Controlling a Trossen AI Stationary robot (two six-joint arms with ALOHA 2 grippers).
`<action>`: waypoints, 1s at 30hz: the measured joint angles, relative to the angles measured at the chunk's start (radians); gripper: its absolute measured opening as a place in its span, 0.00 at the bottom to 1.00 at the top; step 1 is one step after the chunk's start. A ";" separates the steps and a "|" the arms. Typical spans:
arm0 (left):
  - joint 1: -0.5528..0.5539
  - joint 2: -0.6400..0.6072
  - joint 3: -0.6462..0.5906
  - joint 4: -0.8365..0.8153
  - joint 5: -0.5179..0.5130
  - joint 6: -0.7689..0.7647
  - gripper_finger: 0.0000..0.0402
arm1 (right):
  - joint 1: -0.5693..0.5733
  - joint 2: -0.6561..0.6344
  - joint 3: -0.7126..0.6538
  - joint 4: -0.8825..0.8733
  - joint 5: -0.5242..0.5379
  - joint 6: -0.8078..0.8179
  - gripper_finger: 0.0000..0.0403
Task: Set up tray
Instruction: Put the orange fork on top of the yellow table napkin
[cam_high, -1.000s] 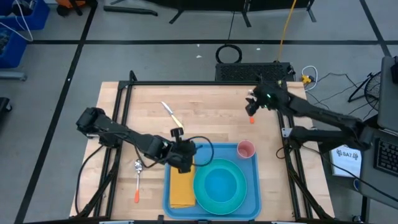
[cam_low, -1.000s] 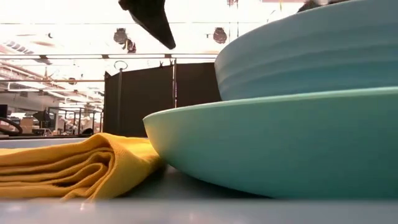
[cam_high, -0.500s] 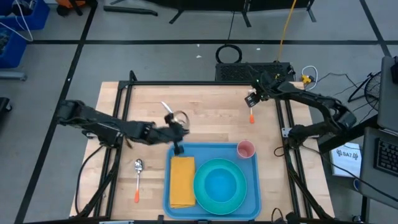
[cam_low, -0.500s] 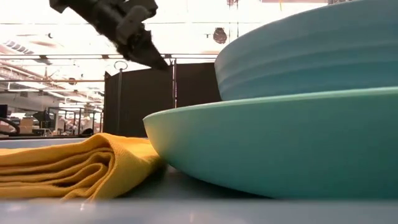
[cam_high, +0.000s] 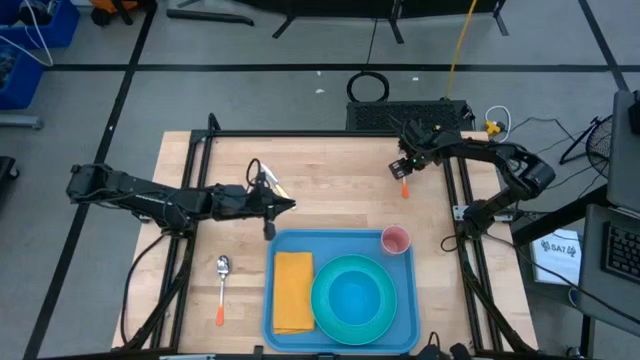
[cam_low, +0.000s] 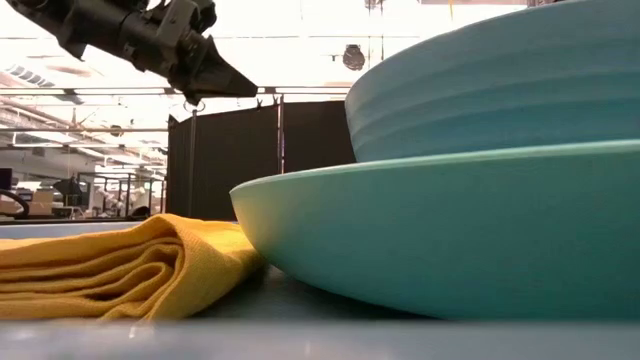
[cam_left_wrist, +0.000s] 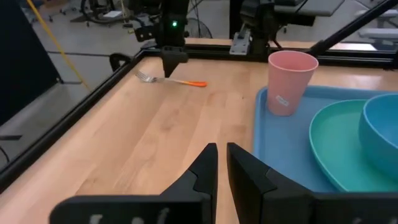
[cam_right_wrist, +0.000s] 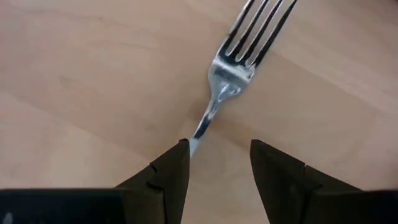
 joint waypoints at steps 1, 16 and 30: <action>0.002 -0.001 -0.002 0.000 0.004 0.003 0.09 | 0.000 -0.001 0.000 0.001 -0.018 0.007 0.40; 0.014 -0.001 -0.003 -0.004 0.017 0.018 0.09 | 0.053 -0.002 0.000 0.027 -0.033 0.045 0.40; 0.013 -0.001 -0.003 -0.006 0.041 0.018 0.09 | 0.044 0.047 -0.001 0.052 -0.010 0.045 0.40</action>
